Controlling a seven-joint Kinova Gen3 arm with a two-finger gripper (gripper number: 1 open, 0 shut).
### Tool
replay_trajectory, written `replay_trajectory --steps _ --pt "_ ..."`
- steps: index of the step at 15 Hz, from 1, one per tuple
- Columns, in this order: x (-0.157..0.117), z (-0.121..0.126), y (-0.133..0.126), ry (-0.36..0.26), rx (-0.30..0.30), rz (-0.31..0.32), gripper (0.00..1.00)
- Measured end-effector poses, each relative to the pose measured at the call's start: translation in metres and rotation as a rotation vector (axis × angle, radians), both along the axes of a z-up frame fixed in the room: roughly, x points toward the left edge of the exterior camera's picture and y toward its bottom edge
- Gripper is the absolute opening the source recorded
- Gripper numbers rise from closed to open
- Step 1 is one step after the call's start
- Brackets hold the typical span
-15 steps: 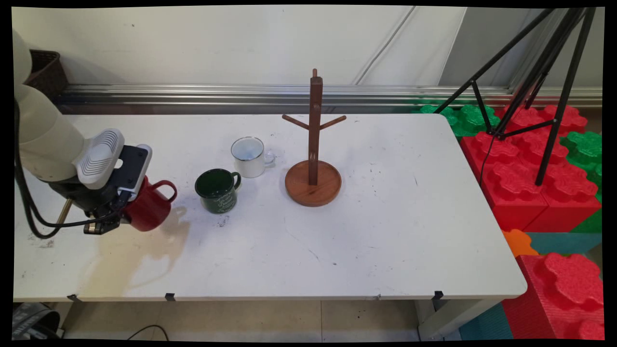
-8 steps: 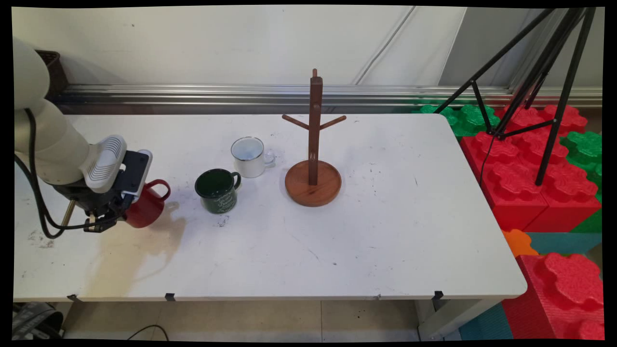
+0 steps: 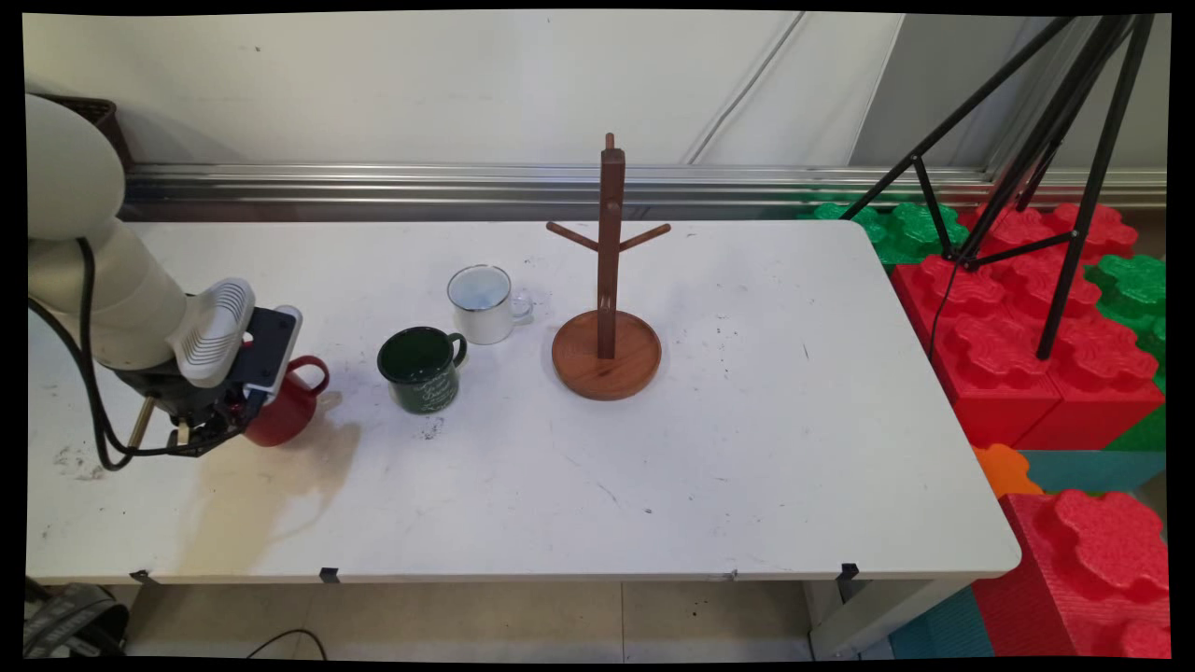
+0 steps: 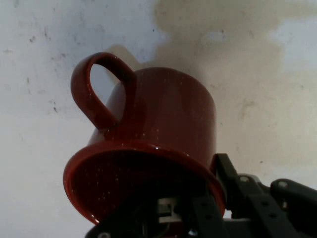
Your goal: Place the picked object on the table
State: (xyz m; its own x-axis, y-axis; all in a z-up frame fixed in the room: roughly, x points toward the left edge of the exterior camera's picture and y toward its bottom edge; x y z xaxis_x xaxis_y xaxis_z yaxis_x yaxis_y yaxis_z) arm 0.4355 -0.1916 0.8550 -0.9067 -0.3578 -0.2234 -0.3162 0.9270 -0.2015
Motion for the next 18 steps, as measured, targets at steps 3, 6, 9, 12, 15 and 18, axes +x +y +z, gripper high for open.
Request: replay_trajectory --steps 3,6,9,12,15,18 --pt "-0.003 -0.008 -0.003 0.001 0.002 -0.010 0.00" --pt "-0.007 -0.017 -0.004 0.012 0.005 -0.020 0.00" --pt "-0.014 -0.024 -0.008 0.027 0.004 -0.039 0.00" --pt "-0.024 -0.030 -0.005 0.039 0.004 -0.057 0.00" --pt "-0.028 -0.034 -0.008 0.051 0.004 -0.066 0.00" --pt "-0.033 -0.037 -0.011 0.066 -0.001 -0.082 1.00"
